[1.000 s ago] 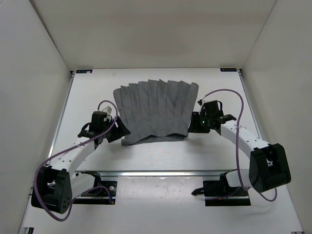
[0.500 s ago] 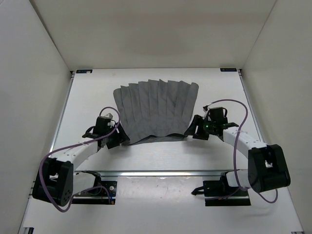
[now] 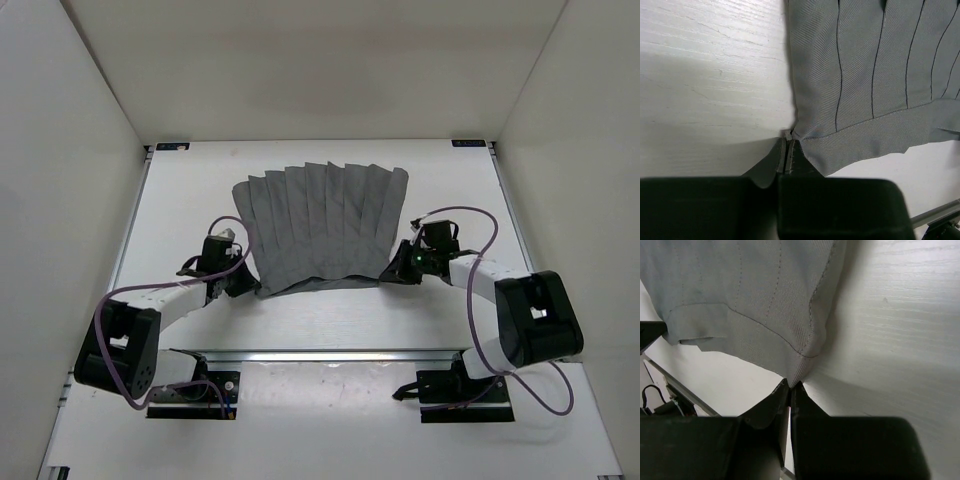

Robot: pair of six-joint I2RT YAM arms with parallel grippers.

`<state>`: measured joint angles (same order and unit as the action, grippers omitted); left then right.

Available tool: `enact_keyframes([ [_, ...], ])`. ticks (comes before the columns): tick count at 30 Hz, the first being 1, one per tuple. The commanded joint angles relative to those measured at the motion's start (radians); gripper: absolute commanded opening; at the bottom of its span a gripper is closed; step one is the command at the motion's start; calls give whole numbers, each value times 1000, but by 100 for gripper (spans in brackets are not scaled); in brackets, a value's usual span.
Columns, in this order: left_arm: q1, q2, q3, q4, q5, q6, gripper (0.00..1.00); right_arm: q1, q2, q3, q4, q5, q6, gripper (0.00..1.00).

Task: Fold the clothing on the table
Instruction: Fold the skirt

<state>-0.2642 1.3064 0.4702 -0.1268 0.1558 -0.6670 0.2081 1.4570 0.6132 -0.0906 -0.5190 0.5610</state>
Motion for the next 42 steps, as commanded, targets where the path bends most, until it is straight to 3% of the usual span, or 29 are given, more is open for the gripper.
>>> enact_keyframes([
  [1, 2, 17, 2, -49, -32, 38, 0, 2, -24, 10, 8, -27, -21, 0],
  [8, 8, -133, 44, -226, -64, 99, 0, -9, -203, 29, -283, 68, -137, 0],
  [13, -10, -238, 59, -338, -49, 116, 0, -36, -274, 20, -438, 47, -220, 0],
  [22, -92, -542, 7, -488, -15, 23, 0, 100, -446, -9, -621, 50, -225, 0],
  [26, -86, -630, 100, -579, 20, 11, 0, 97, -530, 89, -751, 33, -225, 0],
  [30, -70, -604, 308, -629, 19, 12, 0, 19, -560, 242, -882, 14, -282, 0],
  [34, -37, -520, 473, -614, 36, 30, 0, 16, -483, 445, -910, 33, -300, 0],
  [37, -6, -408, 541, -542, 34, 50, 0, -39, -388, 514, -835, -4, -317, 0],
  [42, 31, -138, 518, -320, 57, 66, 0, -139, -204, 511, -573, -35, -286, 0],
])
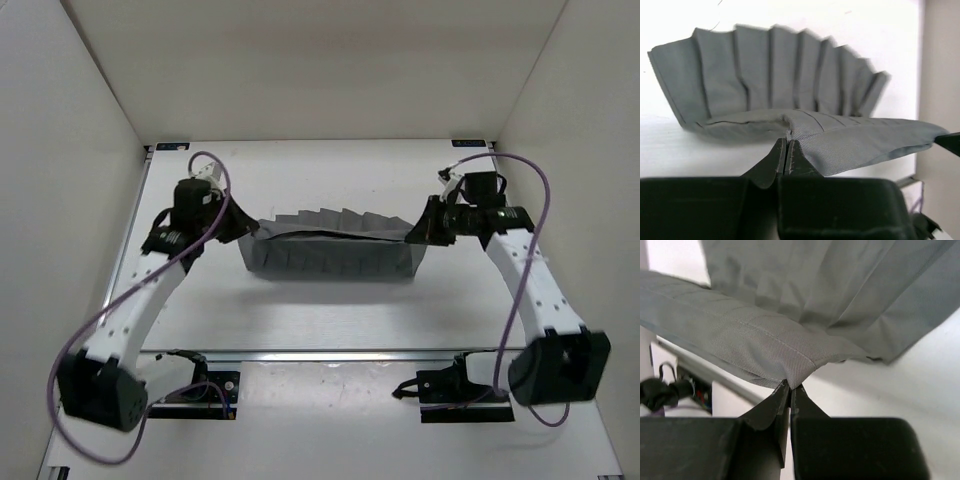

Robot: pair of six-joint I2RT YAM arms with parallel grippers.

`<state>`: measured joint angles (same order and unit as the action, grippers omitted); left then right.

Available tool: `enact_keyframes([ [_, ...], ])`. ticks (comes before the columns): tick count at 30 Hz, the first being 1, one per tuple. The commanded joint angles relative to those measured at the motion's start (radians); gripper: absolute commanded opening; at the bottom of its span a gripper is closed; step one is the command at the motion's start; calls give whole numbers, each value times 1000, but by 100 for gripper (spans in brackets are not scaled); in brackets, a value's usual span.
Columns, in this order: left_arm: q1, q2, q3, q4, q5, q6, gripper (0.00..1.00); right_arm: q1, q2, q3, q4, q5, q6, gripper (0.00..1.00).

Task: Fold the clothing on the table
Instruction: Fold the skirt

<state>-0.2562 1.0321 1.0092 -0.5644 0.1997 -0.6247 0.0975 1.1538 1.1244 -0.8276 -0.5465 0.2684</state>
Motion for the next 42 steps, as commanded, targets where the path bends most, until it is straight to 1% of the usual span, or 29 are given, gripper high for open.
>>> enact_keyframes([
  [1, 34, 172, -12, 136, 14, 17, 0, -35, 154, 12, 195, -7, 14, 0],
  [4, 63, 383, 40, 215, 18, 13, 0, -47, 315, 46, 303, -10, 37, 0],
  [6, 78, 480, 71, 257, 26, -3, 0, -53, 407, 112, 326, -12, 34, 1],
  [7, 86, 546, 106, 271, 30, -6, 0, -56, 469, 151, 334, -6, 34, 0],
  [8, 93, 574, 130, 273, 32, -3, 0, -51, 512, 167, 337, -3, 34, 0],
  [10, 101, 688, 208, 285, 61, -10, 0, -67, 573, 228, 364, -9, 49, 0],
  [11, 110, 727, 245, 284, 81, -10, 7, -68, 607, 245, 390, -16, 63, 5],
  [12, 121, 746, 258, 291, 83, -12, 16, -65, 641, 273, 403, -12, 55, 13],
  [13, 127, 770, 278, 305, 105, -24, 40, -62, 652, 302, 419, -15, 55, 27],
  [14, 133, 775, 281, 316, 119, -33, 54, -56, 667, 317, 424, 11, 52, 34],
  [16, 155, 767, 278, 357, 144, -53, 63, -48, 678, 362, 433, 46, 46, 42],
  [17, 164, 754, 281, 365, 145, -58, 65, -47, 678, 367, 433, 69, 54, 42],
  [19, 182, 731, 298, 321, 144, -34, 66, -45, 635, 348, 430, 118, 60, 44],
  [20, 178, 715, 296, 287, 144, -11, 67, -39, 620, 322, 411, 137, 66, 43],
  [22, 172, 680, 258, 238, 138, 26, 68, -24, 540, 249, 403, 198, 68, 44],
  [23, 169, 640, 211, 224, 123, 43, 68, -10, 512, 174, 415, 207, 95, 48],
  [24, 157, 594, 140, 221, 94, 52, 69, -4, 454, 125, 429, 214, 109, 48],
  [25, 137, 568, 100, 230, 77, 54, 69, 1, 396, 44, 452, 223, 123, 48],
  [26, 129, 515, 19, 241, 52, 54, 70, 11, 358, -57, 481, 233, 150, 48],
  [27, 117, 461, -59, 257, 37, 36, 70, 18, 293, -95, 510, 238, 172, 48],
  [29, 106, 393, -165, 316, 20, 10, 70, 37, 166, -242, 544, 302, 210, 48],
  [31, 86, 350, -254, 333, -17, -16, 70, 38, 82, -340, 587, 322, 277, 48],
  [32, 83, 341, -274, 345, -22, -21, 70, 22, 40, -394, 597, 321, 294, 48],
  [35, 66, 339, -340, 391, -8, -52, 70, -7, -25, -492, 631, 310, 356, 49],
  [38, 46, 353, -383, 435, -35, -73, 70, -53, -45, -566, 665, 257, 403, 51],
  [40, 43, 381, -409, 460, -74, -81, 70, -61, -43, -604, 692, 260, 419, 52],
  [42, 51, 404, -425, 510, -74, -98, 69, -67, -23, -633, 717, 246, 436, 52],
])
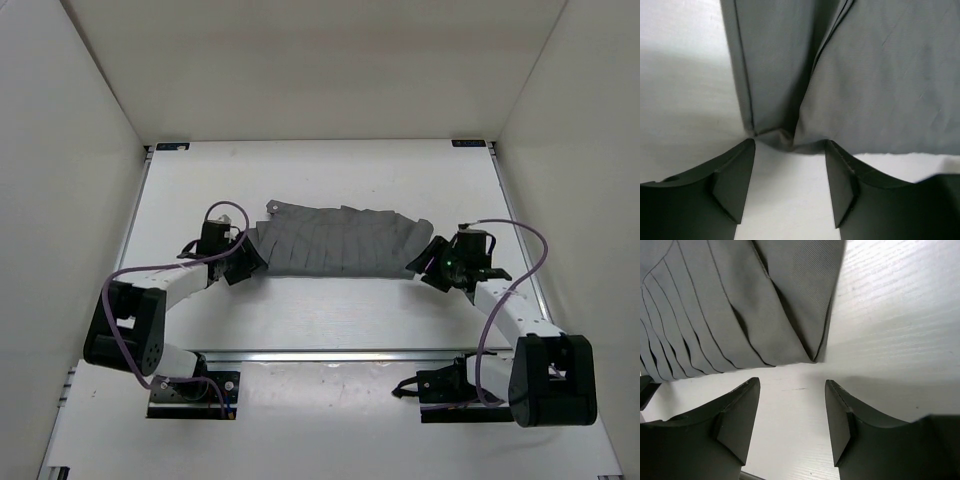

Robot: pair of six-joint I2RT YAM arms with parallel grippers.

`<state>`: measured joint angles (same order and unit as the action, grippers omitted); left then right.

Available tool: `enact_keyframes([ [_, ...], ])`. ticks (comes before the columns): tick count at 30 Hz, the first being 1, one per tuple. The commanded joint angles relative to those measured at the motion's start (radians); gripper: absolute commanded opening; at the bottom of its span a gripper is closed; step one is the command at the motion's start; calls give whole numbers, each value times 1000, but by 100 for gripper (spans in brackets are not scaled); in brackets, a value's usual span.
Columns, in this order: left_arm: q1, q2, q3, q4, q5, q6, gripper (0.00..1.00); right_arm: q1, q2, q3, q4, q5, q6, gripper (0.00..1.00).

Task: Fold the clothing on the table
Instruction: Fold the skirt

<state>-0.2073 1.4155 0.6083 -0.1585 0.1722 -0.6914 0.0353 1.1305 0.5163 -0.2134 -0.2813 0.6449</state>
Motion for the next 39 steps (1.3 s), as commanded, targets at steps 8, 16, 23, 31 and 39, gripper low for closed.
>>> enact_keyframes([
  [8, -23, 92, -28, 192, -57, -53, 1, 6, 161, -45, 279, -55, 117, 52],
  [16, -44, 65, -38, 175, -53, -45, 0, 31, 327, 8, 387, -136, 150, 2],
  [23, -130, 33, -24, 159, -60, -65, 0, -55, 255, 201, 165, -108, -22, 0],
  [31, -167, 36, -65, 189, -56, -92, 0, 234, 446, 697, -38, -288, -211, 0],
  [39, -147, 16, -119, 221, -51, -97, 0, 587, 727, 927, -43, -363, -251, 0],
])
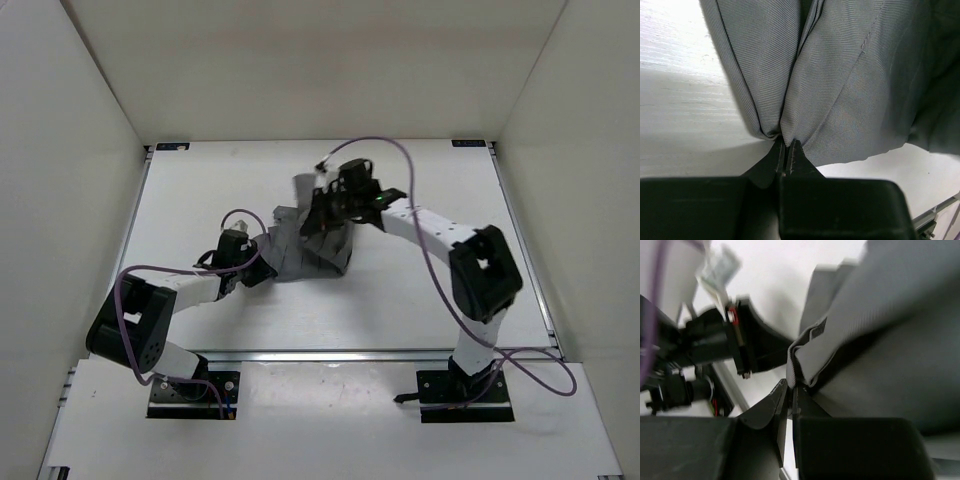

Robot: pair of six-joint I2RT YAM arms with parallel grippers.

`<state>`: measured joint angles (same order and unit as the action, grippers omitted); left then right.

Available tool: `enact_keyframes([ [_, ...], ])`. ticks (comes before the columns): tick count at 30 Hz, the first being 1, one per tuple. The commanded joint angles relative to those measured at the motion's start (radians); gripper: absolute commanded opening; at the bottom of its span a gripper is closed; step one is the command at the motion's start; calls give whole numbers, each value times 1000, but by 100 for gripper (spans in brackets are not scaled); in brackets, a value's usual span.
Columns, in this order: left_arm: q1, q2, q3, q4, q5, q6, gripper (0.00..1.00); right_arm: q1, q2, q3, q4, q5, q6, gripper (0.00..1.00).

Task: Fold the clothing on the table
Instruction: Fold the skirt

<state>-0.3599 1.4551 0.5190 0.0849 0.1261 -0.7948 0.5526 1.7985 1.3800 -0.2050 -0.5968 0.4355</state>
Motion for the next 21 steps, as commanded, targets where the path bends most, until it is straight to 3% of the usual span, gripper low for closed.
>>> enact_keyframes([
  [1, 7, -22, -42, -19, -6, 2, 0, 107, 93, 88, -56, -46, -44, 0],
  [5, 10, -36, -56, -13, 1, 5, 0, 170, 197, 155, -27, -54, -27, 0],
  [17, 24, -148, -149, 6, 14, -3, 0, 194, 377, 254, -30, -126, -18, 0],
  [21, 71, -173, -177, 39, 91, 15, 1, 193, 419, 313, -71, -158, -47, 0],
])
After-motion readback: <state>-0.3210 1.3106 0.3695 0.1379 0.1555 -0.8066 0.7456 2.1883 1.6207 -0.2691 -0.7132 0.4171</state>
